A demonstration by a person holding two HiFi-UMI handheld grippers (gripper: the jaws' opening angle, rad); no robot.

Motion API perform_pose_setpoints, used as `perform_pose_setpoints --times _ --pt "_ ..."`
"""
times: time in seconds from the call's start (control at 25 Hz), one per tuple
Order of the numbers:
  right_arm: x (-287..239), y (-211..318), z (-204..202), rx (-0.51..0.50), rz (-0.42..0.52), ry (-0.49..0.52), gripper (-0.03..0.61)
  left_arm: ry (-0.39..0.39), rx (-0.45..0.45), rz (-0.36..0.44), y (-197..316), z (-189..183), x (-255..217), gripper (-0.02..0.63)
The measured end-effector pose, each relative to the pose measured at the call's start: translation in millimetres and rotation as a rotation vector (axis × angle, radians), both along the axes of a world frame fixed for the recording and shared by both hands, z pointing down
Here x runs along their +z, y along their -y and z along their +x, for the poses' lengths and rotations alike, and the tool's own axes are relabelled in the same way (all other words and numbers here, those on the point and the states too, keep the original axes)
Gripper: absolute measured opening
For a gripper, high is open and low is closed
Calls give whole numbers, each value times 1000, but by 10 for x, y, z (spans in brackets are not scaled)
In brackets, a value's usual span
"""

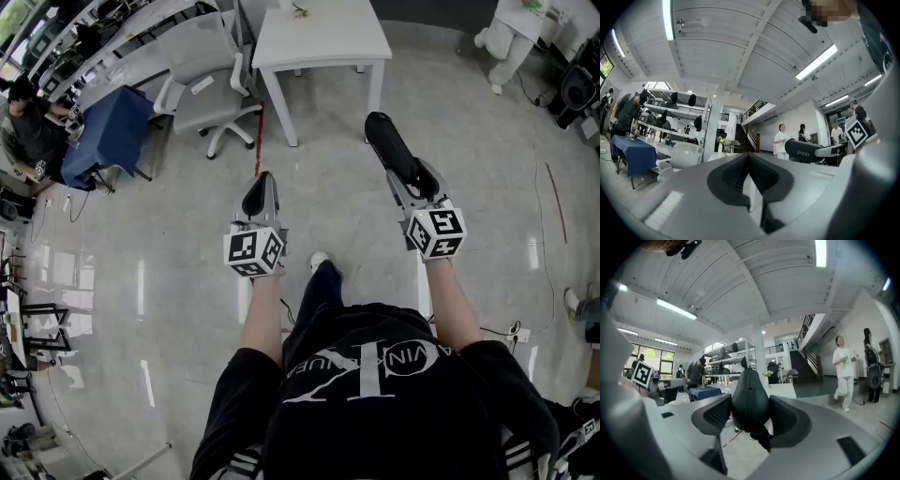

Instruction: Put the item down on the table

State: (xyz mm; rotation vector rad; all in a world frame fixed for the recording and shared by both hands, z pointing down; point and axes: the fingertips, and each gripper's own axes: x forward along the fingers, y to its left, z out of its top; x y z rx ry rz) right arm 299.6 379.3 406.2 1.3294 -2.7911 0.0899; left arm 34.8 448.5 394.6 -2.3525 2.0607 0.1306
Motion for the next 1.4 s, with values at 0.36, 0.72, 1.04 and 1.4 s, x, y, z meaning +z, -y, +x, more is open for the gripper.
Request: perform_pose_setpoints --times 0.36,0.72,1.04,1.4 --pt "109 799 -310 38 -13 -5 258 22 38 -15 909 -366 51 12" --pt "138 1579 -679 75 -46 -25 258 7 78 -50 1829 -745 55 11" --pt "145 2138 -1040 112 -70 -3 258 -4 102 -80 2437 -1185 121 12" --pt "213 2753 -1492 151 -76 8 258 -11 127 -86 3110 -1705 232 12"
